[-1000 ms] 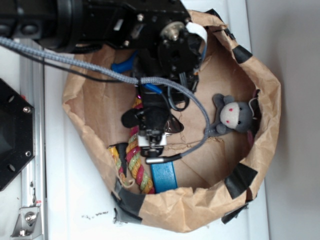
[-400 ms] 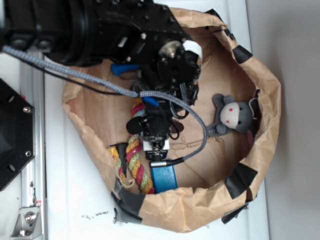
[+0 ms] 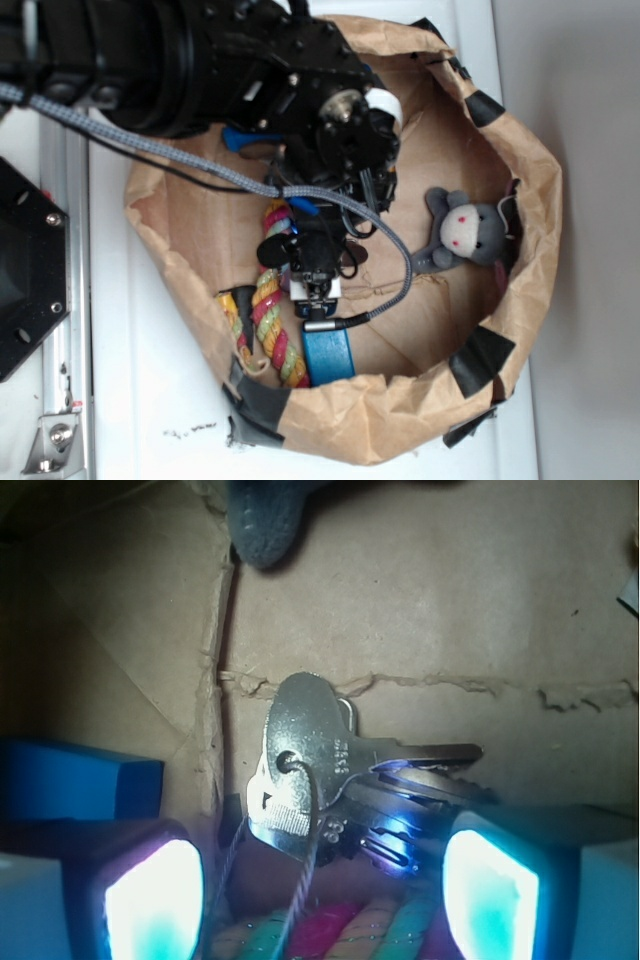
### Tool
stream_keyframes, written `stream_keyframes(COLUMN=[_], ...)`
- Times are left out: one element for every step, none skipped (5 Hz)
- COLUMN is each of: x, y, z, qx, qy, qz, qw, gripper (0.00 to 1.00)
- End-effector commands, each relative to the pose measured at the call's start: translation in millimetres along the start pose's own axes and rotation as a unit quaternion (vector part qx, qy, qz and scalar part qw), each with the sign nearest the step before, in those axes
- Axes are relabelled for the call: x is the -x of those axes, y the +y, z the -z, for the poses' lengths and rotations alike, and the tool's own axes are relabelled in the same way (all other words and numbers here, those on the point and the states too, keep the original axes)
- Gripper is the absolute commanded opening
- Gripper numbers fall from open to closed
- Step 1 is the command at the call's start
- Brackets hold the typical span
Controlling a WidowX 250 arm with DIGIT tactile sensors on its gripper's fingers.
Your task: Grab the silver keys.
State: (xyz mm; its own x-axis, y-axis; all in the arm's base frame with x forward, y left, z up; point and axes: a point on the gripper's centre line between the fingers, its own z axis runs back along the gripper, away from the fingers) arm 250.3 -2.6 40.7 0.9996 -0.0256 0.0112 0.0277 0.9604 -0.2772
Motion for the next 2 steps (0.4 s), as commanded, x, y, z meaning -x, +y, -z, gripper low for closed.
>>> stream_keyframes(x=[-5.1, -4.1], y=[-8.8, -7.5], z=[7.7, 13.7], qx=[-0.001, -0.004], qy=[-0.024, -0.026], qz=[0.008, 0.000], qw=[1.000, 1.000], gripper=[1.00, 0.00])
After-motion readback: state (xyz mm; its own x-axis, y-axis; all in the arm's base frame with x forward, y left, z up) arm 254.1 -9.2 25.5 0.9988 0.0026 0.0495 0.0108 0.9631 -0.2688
